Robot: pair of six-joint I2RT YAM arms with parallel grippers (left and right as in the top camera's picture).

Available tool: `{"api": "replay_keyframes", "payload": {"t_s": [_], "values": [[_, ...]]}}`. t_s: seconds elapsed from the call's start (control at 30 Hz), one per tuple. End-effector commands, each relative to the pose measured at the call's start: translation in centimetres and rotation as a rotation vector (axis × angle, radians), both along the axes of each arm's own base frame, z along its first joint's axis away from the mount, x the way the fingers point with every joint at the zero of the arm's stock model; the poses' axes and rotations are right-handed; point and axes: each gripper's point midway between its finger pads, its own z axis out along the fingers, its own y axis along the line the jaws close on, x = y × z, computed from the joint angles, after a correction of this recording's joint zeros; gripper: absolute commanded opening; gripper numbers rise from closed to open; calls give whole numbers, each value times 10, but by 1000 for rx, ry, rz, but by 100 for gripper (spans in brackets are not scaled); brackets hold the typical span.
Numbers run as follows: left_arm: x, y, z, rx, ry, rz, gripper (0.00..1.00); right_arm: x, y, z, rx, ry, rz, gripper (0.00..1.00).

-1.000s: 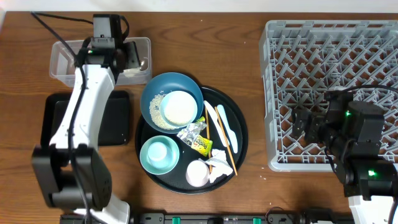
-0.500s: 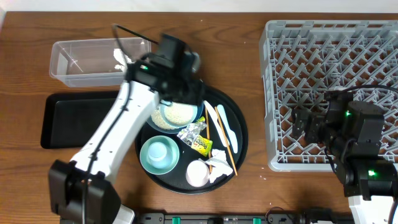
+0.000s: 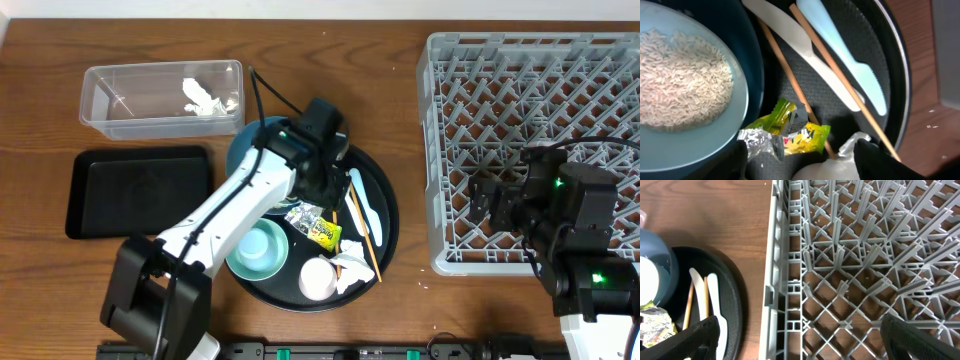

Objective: Sort waste into correct bins and load items into the dishwasher rack
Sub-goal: 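Reach the left gripper back to the yellow wrapper on the tray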

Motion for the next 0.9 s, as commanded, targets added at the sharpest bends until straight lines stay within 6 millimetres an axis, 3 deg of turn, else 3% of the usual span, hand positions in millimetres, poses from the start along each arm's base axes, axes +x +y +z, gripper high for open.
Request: {"api": "replay_keyframes", "payload": {"t_s": [0.0,0.3,0.47,0.63,0.73,0.87], "values": [[-1,10,-14,76,-21,9,72,1,5,8,16,-15,10,99],[13,1,-20,38,-83,13,73,-1,5,5,15,0,10,99],[5,6,-37,72,-31,11,73,-2,5,5,16,3,10,99],[7,5,-39,71,-33,11,72,-2,5,5,15,4,10,99],[10,3,-39,63,-43,12,59,-2,5,4,16,5,10,99],[12,2,-39,59,-51,12,25,-2,5,4,16,6,10,99]]}}
